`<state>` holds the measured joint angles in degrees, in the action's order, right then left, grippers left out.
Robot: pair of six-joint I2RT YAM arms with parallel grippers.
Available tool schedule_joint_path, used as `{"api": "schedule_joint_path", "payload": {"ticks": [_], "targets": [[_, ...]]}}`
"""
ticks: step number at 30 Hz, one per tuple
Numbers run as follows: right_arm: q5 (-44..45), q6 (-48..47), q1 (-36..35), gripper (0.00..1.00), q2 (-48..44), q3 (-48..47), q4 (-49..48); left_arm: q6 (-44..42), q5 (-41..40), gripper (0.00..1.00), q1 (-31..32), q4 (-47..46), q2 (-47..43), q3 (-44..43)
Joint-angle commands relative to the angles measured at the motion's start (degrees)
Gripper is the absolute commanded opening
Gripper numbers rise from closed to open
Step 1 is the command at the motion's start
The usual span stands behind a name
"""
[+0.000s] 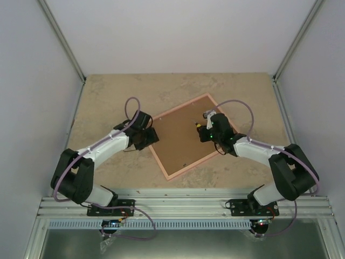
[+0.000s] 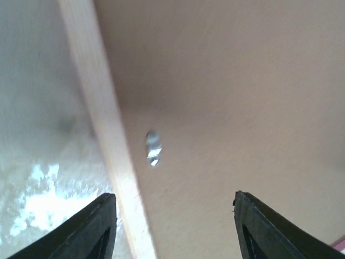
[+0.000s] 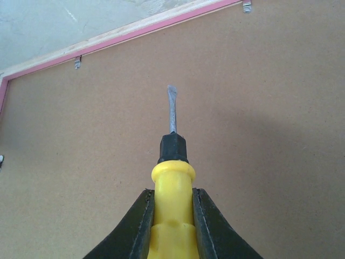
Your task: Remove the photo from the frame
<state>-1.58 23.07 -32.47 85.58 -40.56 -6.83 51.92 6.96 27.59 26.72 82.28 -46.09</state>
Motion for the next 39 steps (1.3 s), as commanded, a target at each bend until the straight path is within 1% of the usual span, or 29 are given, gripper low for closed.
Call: {"api": "schedule_joint_path", "payload": {"ticks": [1,4,6,12,13,17,20,26,30,33,39], "targets": [[-2.83,-1.67,1.19,0.0,-2.48,1.9,-2.73,-17.03,-9.68,0.64,-0.39,7.17,2.06,-9.28],[-4.2,-2.88,1.69,0.0,-3.46,2.1,-2.66,-26.45,-13.22,0.68,-1.56,9.32,7.61,-16.07],[-4.73,-3.87,1.79,0.0,-4.09,1.9,-1.98,-31.26,-14.22,0.7,-2.86,8.54,10.7,-19.1],[-5.81,-5.32,1.79,0.0,-6.66,2.65,-0.39,-40.24,-10.33,0.75,-8.33,2.35,17.38,-23.19],[-5.85,-5.44,1.79,0.01,-6.85,3.0,-0.45,-41.13,-9.59,0.75,-9.07,1.83,18.71,-24.03],[-6.37,-5.1,1.88,0.01,-7.1,3.67,-0.04,-43.5,-2.21,0.74,-11.57,0.76,23.61,-27.07],[-6.6,-4.97,1.88,0.0,-7.65,4.23,-0.44,-45.0,-0.36,0.76,-11.92,0.66,26.79,-29.0],[-7.26,-5.46,2.04,0.01,-7.33,3.84,-0.08,-46.05,0.99,0.76,-12.13,1.19,31.3,-31.25],[-7.73,-5.86,2.14,0.01,-7.02,3.69,-0.05,-46.13,0.02,0.73,-12.13,1.04,33.07,-31.14],[-8.62,-5.86,2.21,0.0,-6.44,3.65,-0.15,-46.09,0.08,0.69,-12.13,1.78,34.36,-31.61],[-9.64,-5.67,2.22,0.0,-5.72,3.66,-0.7,-45.61,1.57,0.52,-12.17,3.22,34.17,-30.97]]}}
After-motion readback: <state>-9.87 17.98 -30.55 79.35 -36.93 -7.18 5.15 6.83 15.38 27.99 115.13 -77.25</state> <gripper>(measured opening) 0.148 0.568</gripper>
